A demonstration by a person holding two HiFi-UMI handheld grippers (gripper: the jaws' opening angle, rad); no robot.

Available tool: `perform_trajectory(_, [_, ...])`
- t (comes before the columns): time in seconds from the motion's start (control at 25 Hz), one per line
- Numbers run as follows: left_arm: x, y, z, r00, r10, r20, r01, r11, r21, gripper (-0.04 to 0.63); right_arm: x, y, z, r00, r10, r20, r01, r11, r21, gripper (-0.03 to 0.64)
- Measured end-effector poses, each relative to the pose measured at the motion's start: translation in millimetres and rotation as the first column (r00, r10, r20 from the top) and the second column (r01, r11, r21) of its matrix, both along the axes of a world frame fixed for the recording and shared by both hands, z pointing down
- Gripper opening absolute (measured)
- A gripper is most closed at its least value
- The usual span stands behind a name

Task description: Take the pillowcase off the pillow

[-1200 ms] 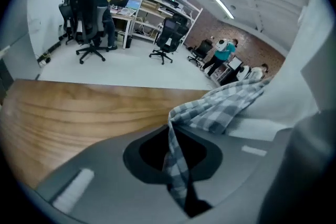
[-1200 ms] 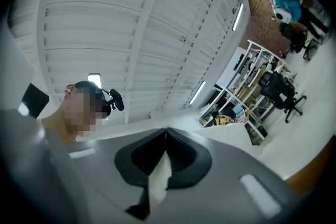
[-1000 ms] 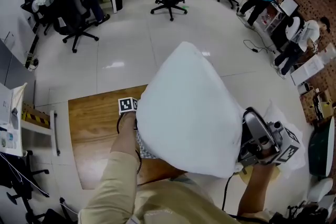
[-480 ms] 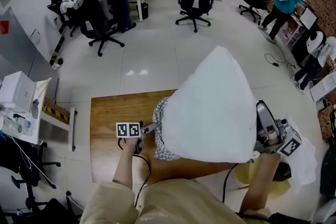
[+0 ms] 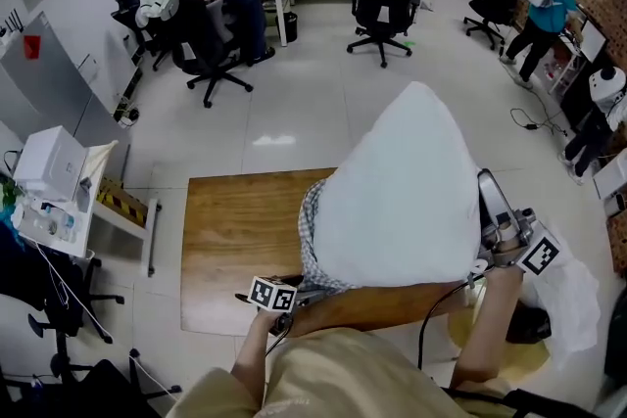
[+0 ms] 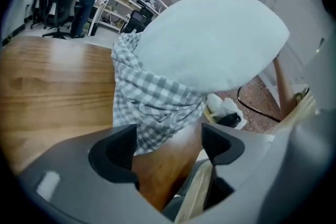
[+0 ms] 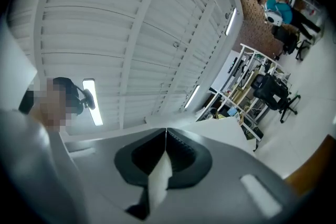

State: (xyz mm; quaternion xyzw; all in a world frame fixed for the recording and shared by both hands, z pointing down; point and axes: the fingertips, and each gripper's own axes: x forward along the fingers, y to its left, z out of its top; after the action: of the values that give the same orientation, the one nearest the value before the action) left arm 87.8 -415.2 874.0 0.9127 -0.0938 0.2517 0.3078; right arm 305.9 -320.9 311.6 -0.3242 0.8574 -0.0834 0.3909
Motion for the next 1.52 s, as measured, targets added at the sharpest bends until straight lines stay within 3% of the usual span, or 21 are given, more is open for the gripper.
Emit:
perform_trajectory(0.08, [8,3,7,1.0,-0.018,0.02,0.017,1.0,0.016,0.368,5,3,-1,1.0,-0.003,0.009,0.003,1.0,0.003,0.005])
perform_trajectory(0.16, [19,-1,12,0.998,-0.056,0.016,0.056,0.998,0.018,0.302,9,5,-1,1.0,-0.005,0.018,0.005,1.0,0.004,0.005])
perform_trajectory(0.24, [29,-12,6,0.995,-0.098,0.019,0.096,0.993,0.064,0.142,12,5,0,0.999,-0.015,0.046,0.015,1.0,0.0,0.005])
perform_trajectory(0.36, [37,-19,16,0.989,-0.127,0.074,0.12,0.989,0.091,0.061,18,8,-2,0.994,-0.021,0.105,0.021,1.0,-0.001,0.005])
perform_trajectory(0.56, [31,-19,89,0.96,-0.214,0.181,0.209,0.977,0.046,0.038,79,30,10,0.948,0.061,0.312,-0.061,0.998,-0.011,0.002])
perform_trajectory(0.72, [4,-24,158,0.919,-0.207,0.335,0.207,0.978,0.037,0.014,99,46,32,0.937,0.07,0.343,-0.067,0.998,-0.021,0.002])
perform_trajectory(0.8, [-3,-35,150,0.916,-0.219,0.336,0.213,0.976,0.054,0.015,90,47,29,0.958,0.066,0.28,-0.067,0.998,-0.007,0.002])
perform_trajectory(0.96, [-19,-51,96,0.935,-0.262,0.237,0.239,0.963,0.125,0.014,63,43,29,0.993,0.113,0.021,-0.113,0.993,-0.029,0.003])
perform_trajectory(1.08, [-39,-56,63,0.944,-0.295,0.151,0.283,0.955,0.093,0.014,82,40,69,0.979,0.186,-0.08,-0.197,0.967,-0.161,0.005])
perform_trajectory(1.24, [-46,-58,33,0.945,-0.319,0.073,0.314,0.947,0.073,0.015,93,49,115,0.952,0.194,-0.237,-0.252,0.936,-0.246,0.005])
perform_trajectory(1.32, [-51,-67,18,0.926,-0.374,0.054,0.363,0.92,0.15,0.0,103,51,142,0.909,0.244,-0.339,-0.35,0.888,-0.297,0.006])
perform_trajectory(1.4, [-55,-78,8,0.908,-0.417,0.041,0.4,0.892,0.211,0.0,117,49,174,0.837,0.307,-0.454,-0.483,0.803,-0.348,0.005])
perform_trajectory(1.48, [-53,-82,2,0.911,-0.411,0.03,0.394,0.89,0.23,0.0,132,52,207,0.781,0.334,-0.528,-0.571,0.723,-0.389,0.005])
perform_trajectory(1.52, [-50,-83,1,0.917,-0.398,0.03,0.38,0.894,0.239,0.0,139,55,222,0.769,0.335,-0.544,-0.591,0.697,-0.407,0.005])
